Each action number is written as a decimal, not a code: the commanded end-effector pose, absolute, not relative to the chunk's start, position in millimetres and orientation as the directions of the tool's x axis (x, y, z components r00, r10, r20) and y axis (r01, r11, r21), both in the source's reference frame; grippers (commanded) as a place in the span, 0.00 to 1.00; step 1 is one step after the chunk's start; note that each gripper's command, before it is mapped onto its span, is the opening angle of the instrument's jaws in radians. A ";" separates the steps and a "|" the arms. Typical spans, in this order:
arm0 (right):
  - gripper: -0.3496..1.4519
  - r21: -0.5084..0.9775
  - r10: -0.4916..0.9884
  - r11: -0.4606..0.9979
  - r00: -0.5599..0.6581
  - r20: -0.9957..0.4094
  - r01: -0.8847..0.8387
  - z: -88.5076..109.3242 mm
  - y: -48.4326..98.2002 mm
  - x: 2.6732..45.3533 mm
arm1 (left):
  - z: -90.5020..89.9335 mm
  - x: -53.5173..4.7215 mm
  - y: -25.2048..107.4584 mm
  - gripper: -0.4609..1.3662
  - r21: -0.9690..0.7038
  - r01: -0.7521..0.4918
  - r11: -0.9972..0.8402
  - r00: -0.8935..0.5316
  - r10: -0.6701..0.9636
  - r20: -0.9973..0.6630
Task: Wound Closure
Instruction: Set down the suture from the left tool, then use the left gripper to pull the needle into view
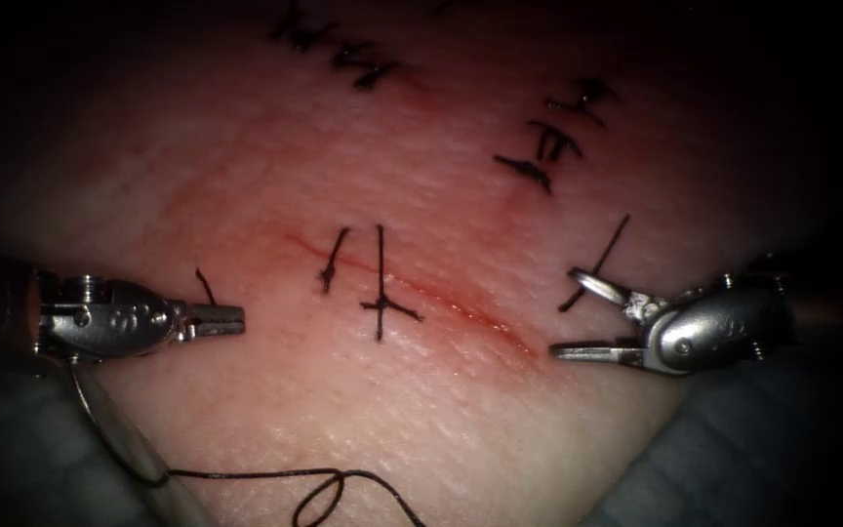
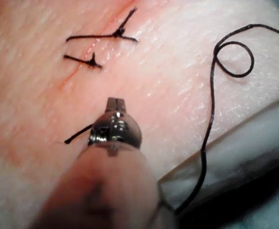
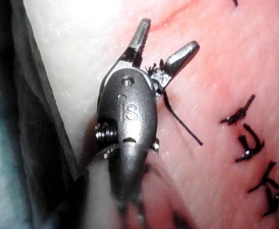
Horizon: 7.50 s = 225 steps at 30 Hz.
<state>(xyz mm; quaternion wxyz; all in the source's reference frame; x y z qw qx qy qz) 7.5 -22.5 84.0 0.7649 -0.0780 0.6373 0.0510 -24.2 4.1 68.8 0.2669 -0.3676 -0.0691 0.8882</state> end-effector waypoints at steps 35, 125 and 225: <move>0.96 -0.052 -0.016 0.982 0.193 -0.981 -0.183 83.8 -23.0 8.0 | 71.6 -16.4 5.0 0.75 -0.414 -0.505 -0.758 -0.593 0.653 -0.471; 0.88 0.171 0.162 0.985 0.319 -0.934 -0.002 80.5 -20.5 10.6 | 59.6 -30.7 -2.5 0.57 -0.446 -0.286 -0.848 -0.665 0.511 -0.545; 0.82 0.193 0.190 0.981 0.338 -0.922 -0.024 81.9 -24.9 6.8 | 74.9 -44.2 20.4 0.99 -0.256 -0.431 -0.866 -0.696 0.499 -0.516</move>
